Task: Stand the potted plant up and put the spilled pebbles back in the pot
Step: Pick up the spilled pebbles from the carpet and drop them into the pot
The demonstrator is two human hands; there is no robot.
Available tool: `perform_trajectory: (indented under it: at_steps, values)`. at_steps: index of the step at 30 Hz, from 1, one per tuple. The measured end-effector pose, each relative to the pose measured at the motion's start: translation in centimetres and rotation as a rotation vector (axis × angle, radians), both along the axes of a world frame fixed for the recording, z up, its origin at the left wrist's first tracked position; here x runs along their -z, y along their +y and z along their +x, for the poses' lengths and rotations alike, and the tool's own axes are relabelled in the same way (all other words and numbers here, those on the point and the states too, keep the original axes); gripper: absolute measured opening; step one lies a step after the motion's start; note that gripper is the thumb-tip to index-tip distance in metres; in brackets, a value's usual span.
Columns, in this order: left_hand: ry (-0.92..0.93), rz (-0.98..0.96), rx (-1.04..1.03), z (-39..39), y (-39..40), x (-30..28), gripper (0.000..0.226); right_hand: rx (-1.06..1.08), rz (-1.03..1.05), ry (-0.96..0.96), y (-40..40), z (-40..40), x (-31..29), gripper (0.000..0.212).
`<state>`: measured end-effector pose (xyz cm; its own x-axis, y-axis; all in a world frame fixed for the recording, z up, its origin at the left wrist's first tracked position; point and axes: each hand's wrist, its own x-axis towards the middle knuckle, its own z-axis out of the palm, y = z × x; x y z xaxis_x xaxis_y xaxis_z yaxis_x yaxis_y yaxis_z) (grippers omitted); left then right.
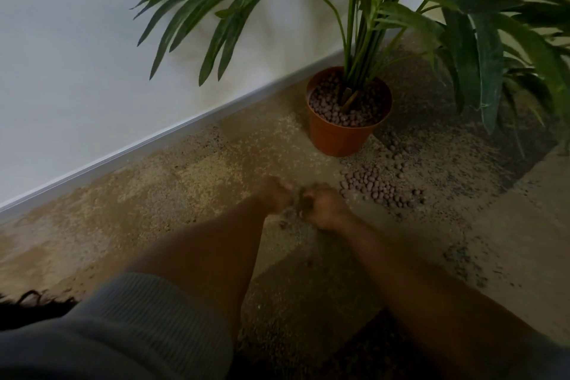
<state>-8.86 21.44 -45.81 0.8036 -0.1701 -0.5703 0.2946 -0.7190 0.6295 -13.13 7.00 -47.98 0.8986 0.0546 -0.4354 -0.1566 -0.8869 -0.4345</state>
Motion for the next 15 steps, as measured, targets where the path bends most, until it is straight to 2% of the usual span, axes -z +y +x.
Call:
perform_trajectory:
  at_steps: [3,5,8,11,15]
  values:
    - [0.017,0.157,0.236,-0.9,0.4,0.5,0.02,-0.02,-0.02,-0.001,0.1,-0.8,1.0,0.046]
    - [0.054,0.211,0.309,-1.1,0.5,0.7,0.021,-0.058,-0.021,-0.027,0.3,-1.2,1.2,0.036]
    - [0.015,0.238,0.328,-1.6,0.7,1.0,0.041,-0.098,-0.019,-0.061,0.6,-1.6,1.4,0.022]
    - [-0.02,0.225,0.294,-2.4,1.2,1.6,0.044,-0.102,-0.005,-0.058,0.1,-1.6,1.3,0.008]
    - [-0.093,0.241,0.319,-2.9,1.7,2.6,0.043,-0.153,-0.098,-0.035,-1.0,-1.4,0.6,0.012]
